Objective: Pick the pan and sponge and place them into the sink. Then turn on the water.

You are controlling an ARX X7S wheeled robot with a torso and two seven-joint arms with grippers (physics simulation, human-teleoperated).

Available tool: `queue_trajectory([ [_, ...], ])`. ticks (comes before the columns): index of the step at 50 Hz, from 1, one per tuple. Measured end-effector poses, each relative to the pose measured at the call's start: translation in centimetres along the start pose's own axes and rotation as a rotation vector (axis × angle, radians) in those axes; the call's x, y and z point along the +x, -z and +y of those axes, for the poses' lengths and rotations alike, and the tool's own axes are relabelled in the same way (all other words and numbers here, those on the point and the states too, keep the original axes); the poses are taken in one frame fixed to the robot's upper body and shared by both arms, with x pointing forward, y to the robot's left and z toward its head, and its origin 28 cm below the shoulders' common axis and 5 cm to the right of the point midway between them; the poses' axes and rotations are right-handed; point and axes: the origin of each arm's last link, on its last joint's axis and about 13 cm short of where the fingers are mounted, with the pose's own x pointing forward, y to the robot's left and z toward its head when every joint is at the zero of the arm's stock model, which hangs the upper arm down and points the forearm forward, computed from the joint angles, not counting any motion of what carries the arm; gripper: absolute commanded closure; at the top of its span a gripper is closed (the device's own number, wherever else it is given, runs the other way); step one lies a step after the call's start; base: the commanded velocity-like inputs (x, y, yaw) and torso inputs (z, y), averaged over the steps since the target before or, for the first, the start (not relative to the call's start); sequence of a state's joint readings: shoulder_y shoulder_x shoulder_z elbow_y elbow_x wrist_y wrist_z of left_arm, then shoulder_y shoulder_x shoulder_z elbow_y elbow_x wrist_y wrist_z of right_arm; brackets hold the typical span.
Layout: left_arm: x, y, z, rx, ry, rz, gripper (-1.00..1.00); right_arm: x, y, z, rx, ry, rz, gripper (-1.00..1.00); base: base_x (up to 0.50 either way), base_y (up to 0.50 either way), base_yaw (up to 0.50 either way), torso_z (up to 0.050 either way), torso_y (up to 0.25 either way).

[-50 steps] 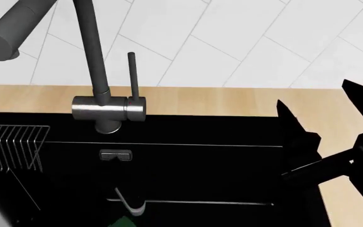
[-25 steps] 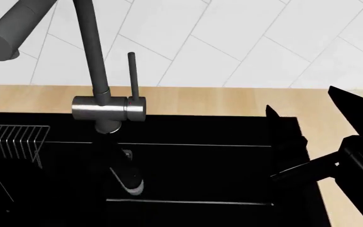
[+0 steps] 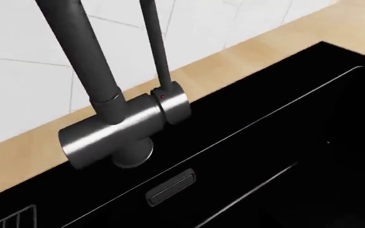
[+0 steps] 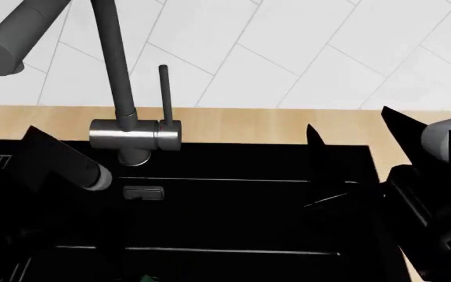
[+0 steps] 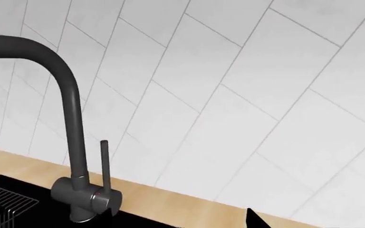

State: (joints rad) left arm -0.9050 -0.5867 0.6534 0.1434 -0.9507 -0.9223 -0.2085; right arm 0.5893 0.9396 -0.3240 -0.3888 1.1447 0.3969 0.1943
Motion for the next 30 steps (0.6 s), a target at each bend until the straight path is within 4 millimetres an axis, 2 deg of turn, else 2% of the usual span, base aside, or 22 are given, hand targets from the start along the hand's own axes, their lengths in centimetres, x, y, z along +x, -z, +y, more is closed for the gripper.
queue_trajectory([
  [13, -2.6, 1.0, 1.1, -0.120, -0.164, -0.122, -1.00, 1.9, 1.0, 1.3, 0.014, 0.015, 0.001, -1.00, 0.00, 0.00, 0.00, 0.000, 0.000],
  [30, -6.9, 0.2, 2.6, -0.177, -0.331, -0.193, -1.00, 5.5, 1.5, 3.9, 0.005, -0.004, 0.040, -1.00, 0.00, 0.00, 0.00, 0.000, 0.000],
])
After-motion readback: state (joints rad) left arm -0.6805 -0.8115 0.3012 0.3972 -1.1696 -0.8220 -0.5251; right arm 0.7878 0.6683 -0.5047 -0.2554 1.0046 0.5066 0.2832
